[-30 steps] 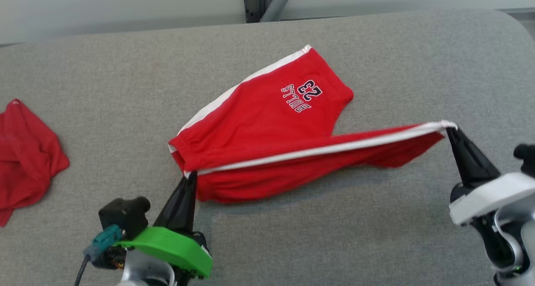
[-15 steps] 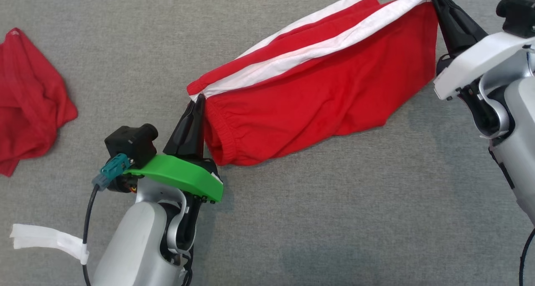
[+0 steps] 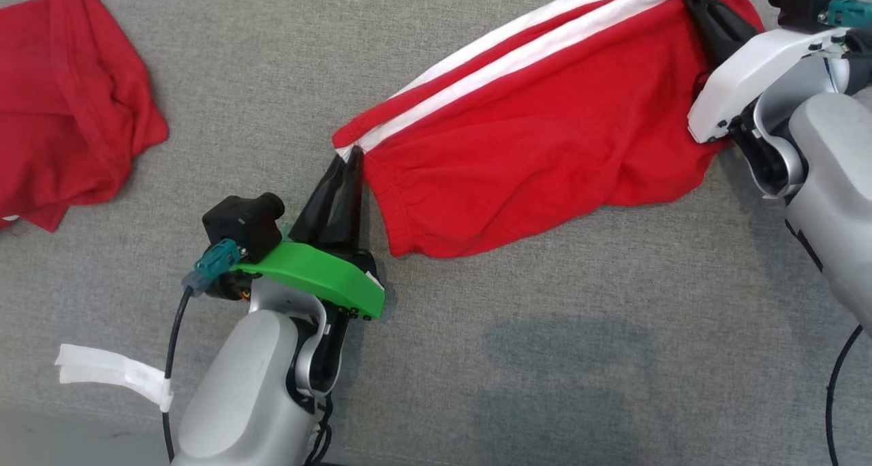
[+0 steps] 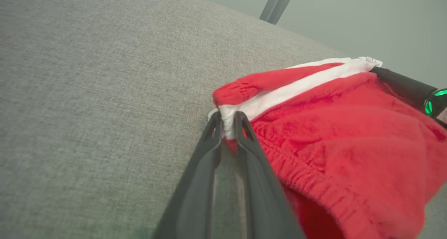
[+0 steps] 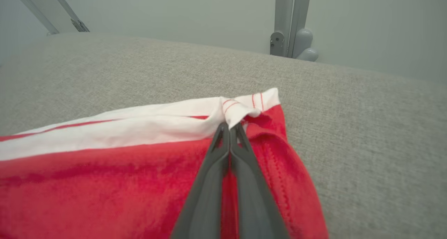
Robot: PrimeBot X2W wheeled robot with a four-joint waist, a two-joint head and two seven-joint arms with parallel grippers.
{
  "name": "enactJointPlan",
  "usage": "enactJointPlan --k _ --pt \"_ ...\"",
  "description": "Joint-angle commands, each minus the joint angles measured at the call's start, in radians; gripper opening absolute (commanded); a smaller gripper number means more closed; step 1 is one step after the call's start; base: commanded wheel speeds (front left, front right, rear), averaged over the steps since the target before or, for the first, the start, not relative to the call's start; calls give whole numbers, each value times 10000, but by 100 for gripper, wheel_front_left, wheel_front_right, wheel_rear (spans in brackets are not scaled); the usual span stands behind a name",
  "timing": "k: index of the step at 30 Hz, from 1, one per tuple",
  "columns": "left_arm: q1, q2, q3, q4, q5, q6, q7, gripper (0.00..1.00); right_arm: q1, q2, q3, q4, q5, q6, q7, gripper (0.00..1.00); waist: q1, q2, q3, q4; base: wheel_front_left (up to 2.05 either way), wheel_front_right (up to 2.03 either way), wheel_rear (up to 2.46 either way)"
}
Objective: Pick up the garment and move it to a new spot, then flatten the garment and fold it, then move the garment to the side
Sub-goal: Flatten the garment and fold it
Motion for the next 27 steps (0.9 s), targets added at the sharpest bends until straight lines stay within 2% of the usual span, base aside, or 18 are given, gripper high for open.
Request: enactJointPlan --k 1,2,6,10,18,22,27 --pt "-135 -5 -18 78 31 -7 -73 100 -79 -8 92 33 84 -5 -239 70 -2 0 -45 -54 0 0 0" --pt "-148 17 -25 108 112 29 -180 100 -84 14 189 96 212 -5 -416 100 -2 0 -98 -105 0 0 0" --pt "-9 128 108 104 264 219 -559 100 59 45 442 255 212 -5 -1189 100 -2 0 -416 -396 0 0 0" --pt "253 339 359 -103 603 579 -932 100 431 110 170 49 -322 -5 -1508 100 -2 0 -807 -767 0 0 0" --pt "694 811 1030 -1064 1616 1122 -1262 100 2609 598 -2559 -2148 -2533 -5 -1509 100 -2 0 -1572 -1502 0 0 0" --pt "1159 979 1422 -1298 1987 1130 -1278 100 4487 1155 -3898 -3248 -3509 -7 -1511 100 -2 0 -2034 -1912 0 0 0" --pt "1845 1065 1641 -1150 2160 1070 -1281 100 6095 1703 -4735 -4022 -3928 -7 -1512 100 -2 0 -2444 -2267 0 0 0"
